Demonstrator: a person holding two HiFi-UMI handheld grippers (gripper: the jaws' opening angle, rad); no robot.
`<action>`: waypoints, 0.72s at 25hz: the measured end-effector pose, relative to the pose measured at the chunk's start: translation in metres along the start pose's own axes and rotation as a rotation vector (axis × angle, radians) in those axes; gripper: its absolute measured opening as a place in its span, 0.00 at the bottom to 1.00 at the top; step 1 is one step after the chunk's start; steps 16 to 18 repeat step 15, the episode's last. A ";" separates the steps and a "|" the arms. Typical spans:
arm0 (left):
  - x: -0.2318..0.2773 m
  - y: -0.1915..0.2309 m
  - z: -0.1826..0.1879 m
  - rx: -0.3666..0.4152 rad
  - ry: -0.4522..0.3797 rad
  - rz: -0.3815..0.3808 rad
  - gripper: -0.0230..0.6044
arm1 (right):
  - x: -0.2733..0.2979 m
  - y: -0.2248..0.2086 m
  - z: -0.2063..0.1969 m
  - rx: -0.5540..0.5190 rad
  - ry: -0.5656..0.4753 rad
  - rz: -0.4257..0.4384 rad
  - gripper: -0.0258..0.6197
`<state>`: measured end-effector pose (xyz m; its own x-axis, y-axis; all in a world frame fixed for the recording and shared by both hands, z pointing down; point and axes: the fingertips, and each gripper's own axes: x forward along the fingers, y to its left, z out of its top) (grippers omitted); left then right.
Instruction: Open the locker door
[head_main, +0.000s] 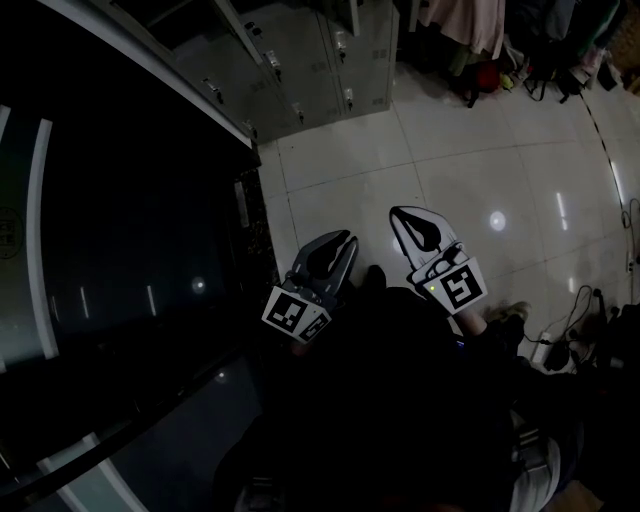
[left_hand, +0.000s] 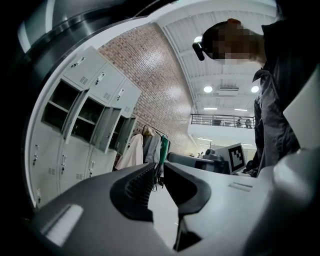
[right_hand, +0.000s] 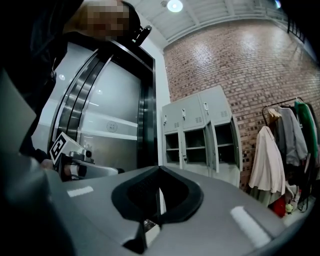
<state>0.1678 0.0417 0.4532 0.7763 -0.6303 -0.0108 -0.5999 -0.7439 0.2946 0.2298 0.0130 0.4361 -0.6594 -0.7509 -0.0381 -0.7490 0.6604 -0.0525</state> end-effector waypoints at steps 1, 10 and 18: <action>0.002 0.001 0.001 0.003 -0.001 -0.001 0.14 | 0.001 -0.002 0.001 -0.001 -0.002 0.000 0.04; 0.005 0.011 0.006 0.020 -0.008 0.007 0.14 | 0.011 -0.006 0.005 -0.013 -0.015 0.009 0.04; 0.004 0.015 0.007 0.016 -0.011 0.011 0.14 | 0.016 -0.004 0.006 -0.009 -0.014 0.014 0.04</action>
